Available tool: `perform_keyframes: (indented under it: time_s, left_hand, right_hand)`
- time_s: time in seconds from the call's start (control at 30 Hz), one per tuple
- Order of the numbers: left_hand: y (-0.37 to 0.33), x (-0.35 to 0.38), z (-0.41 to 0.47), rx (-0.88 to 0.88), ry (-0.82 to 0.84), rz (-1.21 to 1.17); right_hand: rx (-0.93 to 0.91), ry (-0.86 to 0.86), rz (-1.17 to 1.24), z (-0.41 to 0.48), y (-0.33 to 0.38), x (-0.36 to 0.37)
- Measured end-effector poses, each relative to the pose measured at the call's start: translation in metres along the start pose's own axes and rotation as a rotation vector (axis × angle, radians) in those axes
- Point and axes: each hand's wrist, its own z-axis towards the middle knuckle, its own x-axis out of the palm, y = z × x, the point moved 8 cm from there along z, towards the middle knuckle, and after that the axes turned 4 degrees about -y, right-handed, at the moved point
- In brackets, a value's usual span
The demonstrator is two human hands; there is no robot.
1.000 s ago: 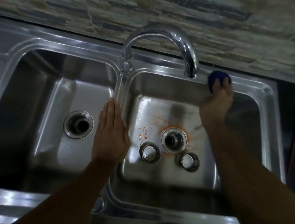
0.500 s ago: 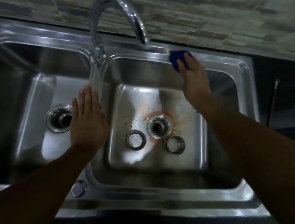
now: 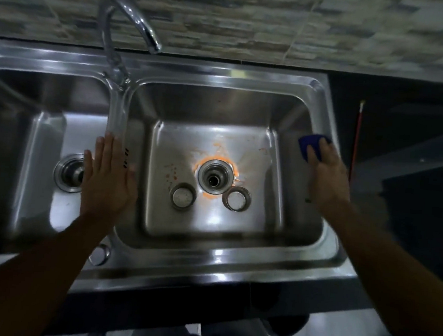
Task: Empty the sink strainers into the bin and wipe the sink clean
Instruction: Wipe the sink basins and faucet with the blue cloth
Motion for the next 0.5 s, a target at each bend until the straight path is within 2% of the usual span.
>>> perform_keyframes:
  time_s: [0.1, 0.27, 0.37, 0.5]
  left_hand:
    - [-0.002, -0.009, -0.039, -0.012, 0.01, -0.011]
    - [-0.009, -0.026, -0.098, -0.028, 0.012, 0.003]
    - [-0.005, -0.031, -0.118, -0.112, 0.024, -0.065]
    - [0.003, -0.029, -0.128, -0.252, 0.051, -0.151]
  right_hand:
    - [-0.018, -0.027, 0.012, -0.04, -0.004, 0.004]
    - [-0.092, 0.013, 0.044, -0.033, -0.004, -0.002]
    - [-0.131, 0.046, 0.108, -0.057, -0.008, 0.0]
    - [-0.218, 0.012, 0.169, -0.133, -0.01, 0.01]
